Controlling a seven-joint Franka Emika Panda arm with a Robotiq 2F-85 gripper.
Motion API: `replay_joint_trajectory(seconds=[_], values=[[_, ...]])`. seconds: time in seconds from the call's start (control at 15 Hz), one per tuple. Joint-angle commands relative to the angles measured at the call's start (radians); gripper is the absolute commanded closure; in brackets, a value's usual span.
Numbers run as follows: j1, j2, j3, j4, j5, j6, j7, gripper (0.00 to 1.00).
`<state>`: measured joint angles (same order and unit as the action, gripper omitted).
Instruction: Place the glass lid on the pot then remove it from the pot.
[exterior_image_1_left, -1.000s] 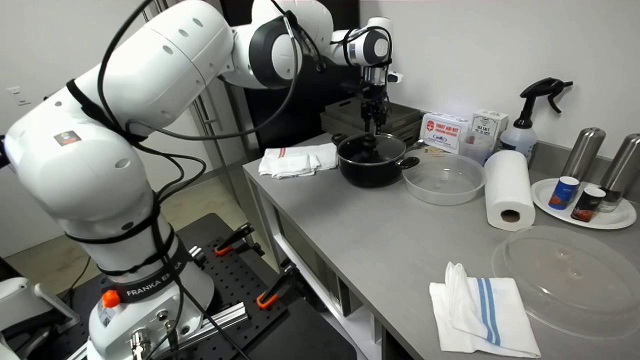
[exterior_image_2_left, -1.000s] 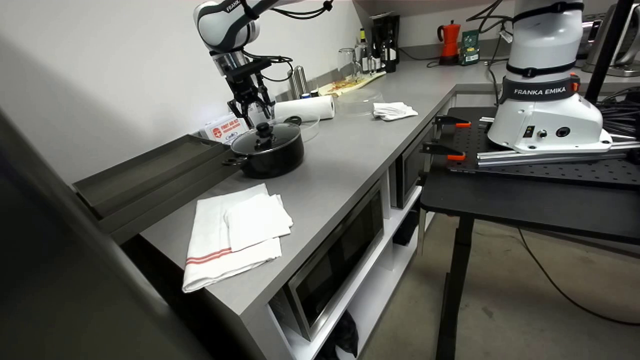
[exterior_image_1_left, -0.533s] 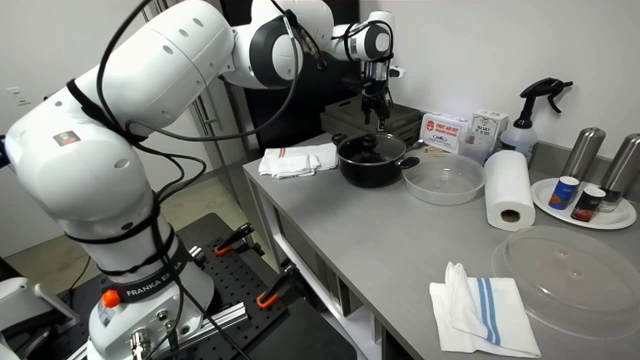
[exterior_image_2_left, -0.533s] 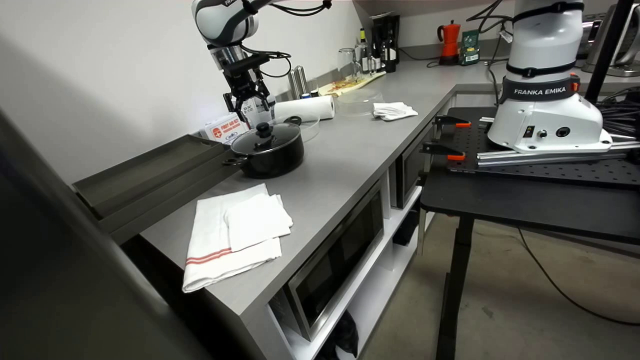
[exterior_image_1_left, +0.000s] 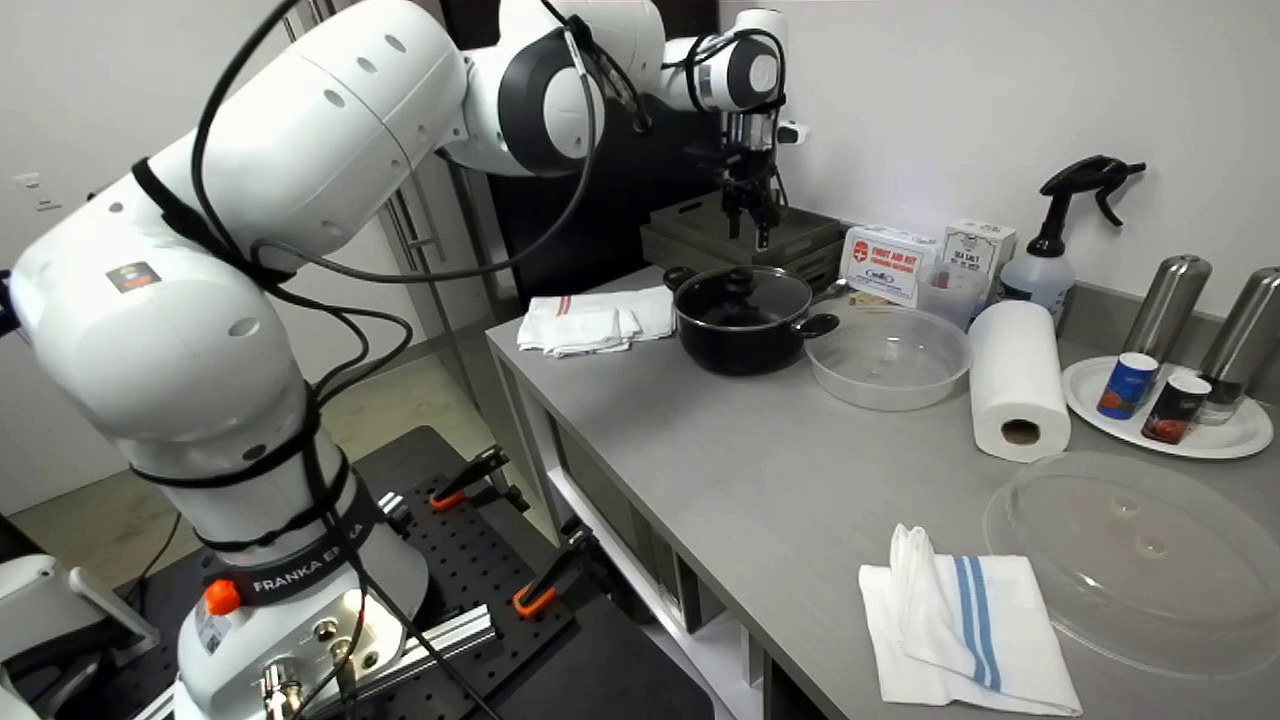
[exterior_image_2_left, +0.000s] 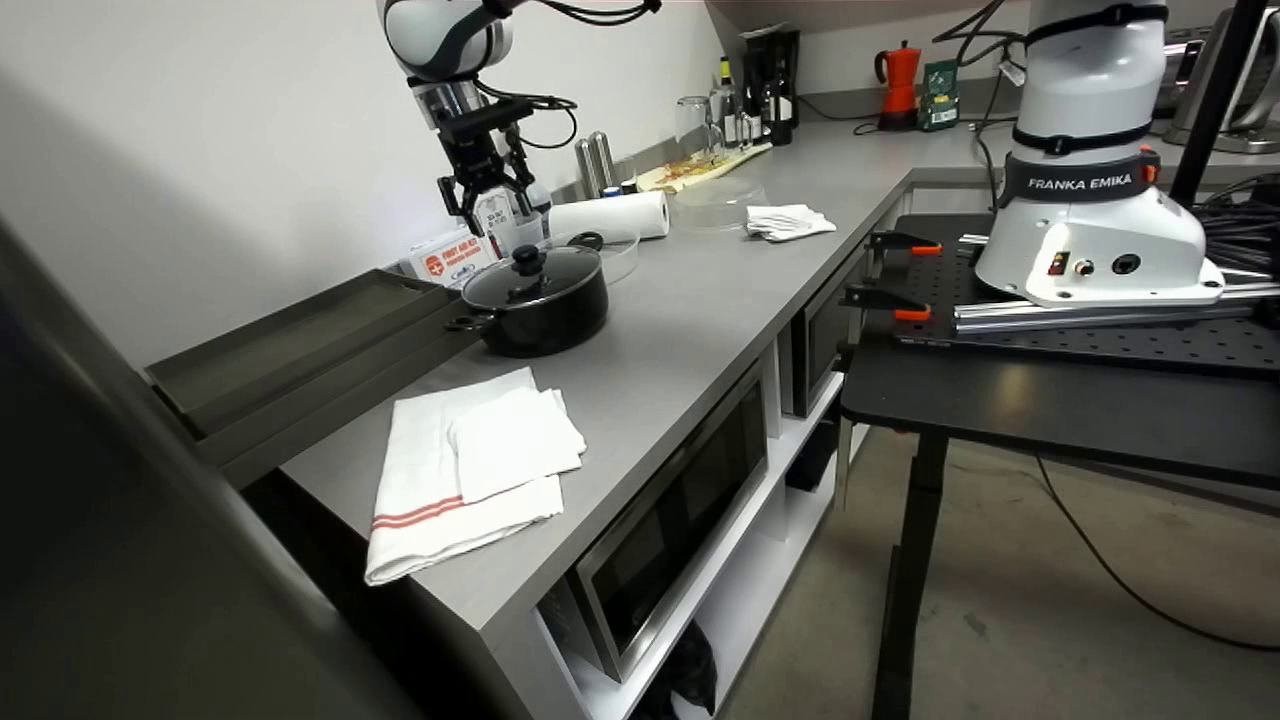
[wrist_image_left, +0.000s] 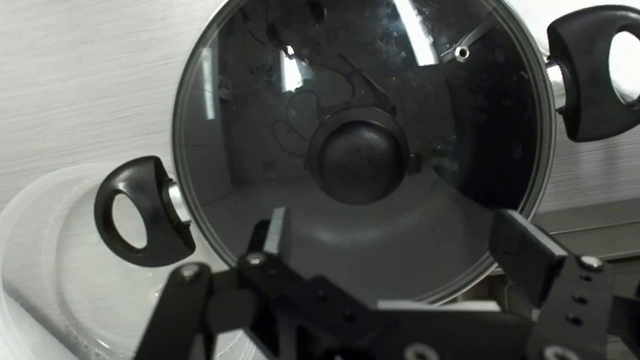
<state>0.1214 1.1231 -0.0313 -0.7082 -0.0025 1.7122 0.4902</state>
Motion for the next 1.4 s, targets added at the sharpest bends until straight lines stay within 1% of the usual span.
replay_joint_trajectory(seconds=[0.0, 0.2, 0.47, 0.67, 1.07, 1.27, 1.33], values=[[-0.001, -0.033, 0.011, -0.012, 0.011, 0.005, -0.004, 0.00], [0.003, -0.070, 0.012, -0.037, 0.007, 0.022, -0.002, 0.00], [0.006, -0.150, 0.017, -0.086, 0.008, 0.022, -0.012, 0.00], [0.002, -0.230, 0.028, -0.158, 0.011, 0.032, -0.029, 0.00], [-0.018, -0.432, 0.049, -0.413, 0.026, 0.120, -0.086, 0.00], [-0.033, -0.517, 0.061, -0.539, 0.044, 0.204, -0.121, 0.00], [-0.036, -0.542, 0.062, -0.582, 0.045, 0.251, -0.129, 0.00]])
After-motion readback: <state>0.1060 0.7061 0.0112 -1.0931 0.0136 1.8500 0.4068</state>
